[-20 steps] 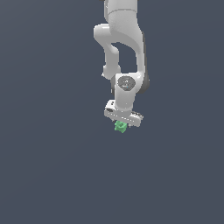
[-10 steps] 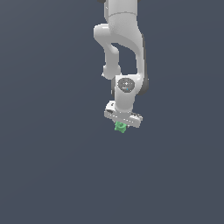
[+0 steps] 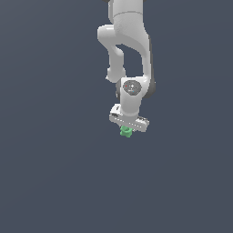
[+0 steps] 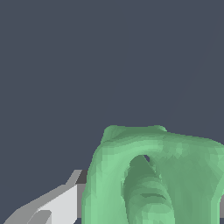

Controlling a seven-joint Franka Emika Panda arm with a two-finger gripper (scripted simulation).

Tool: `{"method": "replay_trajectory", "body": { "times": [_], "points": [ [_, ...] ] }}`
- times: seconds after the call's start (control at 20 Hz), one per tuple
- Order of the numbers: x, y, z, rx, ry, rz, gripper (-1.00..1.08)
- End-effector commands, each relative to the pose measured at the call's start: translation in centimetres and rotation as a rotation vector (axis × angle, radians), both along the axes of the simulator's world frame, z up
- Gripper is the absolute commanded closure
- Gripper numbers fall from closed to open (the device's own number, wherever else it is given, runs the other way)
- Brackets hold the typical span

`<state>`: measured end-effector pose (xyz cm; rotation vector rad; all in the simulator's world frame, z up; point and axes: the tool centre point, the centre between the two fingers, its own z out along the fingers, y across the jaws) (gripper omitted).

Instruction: Pick up the object and move it to a goal position.

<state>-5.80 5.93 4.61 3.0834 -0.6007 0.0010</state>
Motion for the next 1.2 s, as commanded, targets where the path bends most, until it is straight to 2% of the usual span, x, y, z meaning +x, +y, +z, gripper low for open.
{"method": "replay_trajectory", "body": {
  "times": [0.0, 0.3, 0.85, 1.15],
  "points": [
    [-0.4, 0.8, 0.4, 0.000, -0.001, 0.001, 1.08],
    [-2.2, 4.2, 2.2, 0.000, -0.001, 0.001, 1.08],
    [-7.0, 13.6, 6.9, -0.001, 0.000, 0.002, 1.08],
    [-8.3, 16.6, 8.5, -0.001, 0.000, 0.002, 1.08]
  ]
}}
